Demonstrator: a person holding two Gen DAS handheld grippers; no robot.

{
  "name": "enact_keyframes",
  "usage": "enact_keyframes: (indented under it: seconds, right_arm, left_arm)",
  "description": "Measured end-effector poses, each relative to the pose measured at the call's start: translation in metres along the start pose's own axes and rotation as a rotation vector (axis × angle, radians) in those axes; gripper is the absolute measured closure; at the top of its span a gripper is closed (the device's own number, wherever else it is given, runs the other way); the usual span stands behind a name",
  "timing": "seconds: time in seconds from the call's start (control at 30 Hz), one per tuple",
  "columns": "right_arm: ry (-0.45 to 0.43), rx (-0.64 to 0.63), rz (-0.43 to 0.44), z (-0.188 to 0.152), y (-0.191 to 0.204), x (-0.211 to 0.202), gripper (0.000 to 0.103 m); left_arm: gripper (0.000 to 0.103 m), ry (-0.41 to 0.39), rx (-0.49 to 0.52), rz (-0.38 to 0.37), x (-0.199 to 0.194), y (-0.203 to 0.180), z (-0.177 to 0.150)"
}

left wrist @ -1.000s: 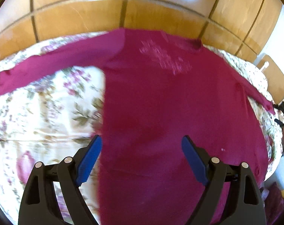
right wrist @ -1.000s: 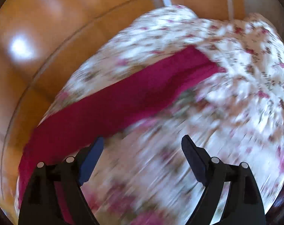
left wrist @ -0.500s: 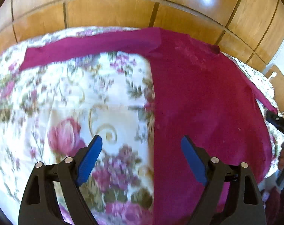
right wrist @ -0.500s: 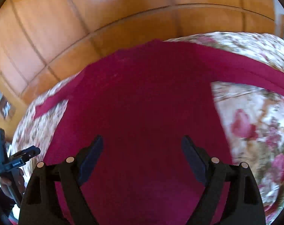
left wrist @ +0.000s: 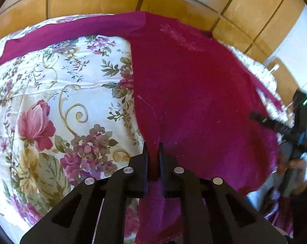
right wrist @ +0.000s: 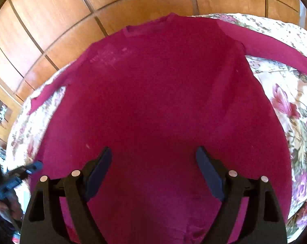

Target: Fold small clothes

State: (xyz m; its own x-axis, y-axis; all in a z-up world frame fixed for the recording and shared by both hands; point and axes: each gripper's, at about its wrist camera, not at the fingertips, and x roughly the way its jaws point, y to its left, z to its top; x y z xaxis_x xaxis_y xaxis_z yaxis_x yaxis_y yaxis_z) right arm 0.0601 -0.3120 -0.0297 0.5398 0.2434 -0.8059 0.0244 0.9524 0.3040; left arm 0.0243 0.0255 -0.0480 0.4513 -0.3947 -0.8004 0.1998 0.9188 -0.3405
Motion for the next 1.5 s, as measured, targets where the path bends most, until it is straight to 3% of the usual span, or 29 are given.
enact_keyframes:
  seconds: [0.1, 0.2, 0.3, 0.37, 0.53, 0.57, 0.63, 0.67, 0.77, 0.93, 1.1, 1.23, 1.3, 1.4, 1.5]
  right_arm:
    - [0.002, -0.027, -0.028, -0.003, -0.003, -0.003, 0.018]
    - [-0.004, -0.053, -0.039, -0.009, -0.005, 0.003, 0.016]
    - [-0.007, -0.093, -0.074, -0.012, 0.005, 0.009, 0.006]
    - [-0.01, -0.123, -0.099, -0.014, 0.012, 0.014, 0.002]
    - [-0.024, -0.137, -0.143, -0.017, 0.019, 0.015, 0.002]
    - [-0.019, -0.138, -0.144, -0.015, 0.02, 0.014, 0.002]
    - [-0.018, -0.136, -0.14, -0.01, 0.023, 0.007, 0.002]
    - [-0.031, -0.129, -0.134, -0.008, 0.025, 0.003, 0.002]
    - [-0.09, -0.114, -0.096, 0.001, 0.035, -0.008, 0.002]
    - [-0.1, -0.152, -0.038, 0.005, 0.066, 0.005, 0.002]
    - [-0.036, -0.186, -0.056, -0.003, 0.078, 0.039, 0.002]
    - [-0.067, -0.239, -0.093, -0.01, 0.082, 0.046, 0.002]
    - [-0.069, -0.228, -0.084, -0.009, 0.079, 0.047, 0.002]
    - [-0.068, -0.233, -0.095, -0.008, 0.081, 0.05, 0.002]
    - [-0.067, -0.237, -0.108, -0.008, 0.083, 0.052, 0.002]
  left_arm:
    - [0.096, -0.011, -0.059, -0.061, -0.014, 0.011, -0.002]
    - [0.096, 0.032, -0.034, 0.019, -0.001, 0.015, -0.01]
    - [0.095, 0.048, -0.096, -0.029, 0.002, 0.024, -0.008]
    - [0.093, 0.011, -0.111, -0.028, -0.007, 0.028, -0.002]
    - [0.091, -0.12, -0.167, 0.068, -0.035, 0.055, 0.013]
    - [0.085, -0.143, -0.186, 0.094, -0.041, 0.063, 0.015]
    - [0.045, -0.178, -0.237, 0.161, -0.05, 0.08, 0.017]
    - [0.042, -0.197, -0.269, 0.189, -0.053, 0.089, 0.02]
    - [0.041, -0.221, -0.359, 0.22, -0.056, 0.117, 0.029]
    - [0.042, -0.243, -0.415, 0.258, -0.056, 0.147, 0.047]
    - [0.041, -0.297, -0.523, 0.318, -0.059, 0.198, 0.073]
    - [0.041, -0.342, -0.618, 0.387, -0.067, 0.254, 0.087]
    - [0.041, -0.36, -0.603, 0.431, -0.072, 0.27, 0.094]
    - [0.041, -0.343, -0.502, 0.519, -0.071, 0.282, 0.105]
    - [0.041, -0.312, -0.481, 0.515, -0.063, 0.301, 0.117]
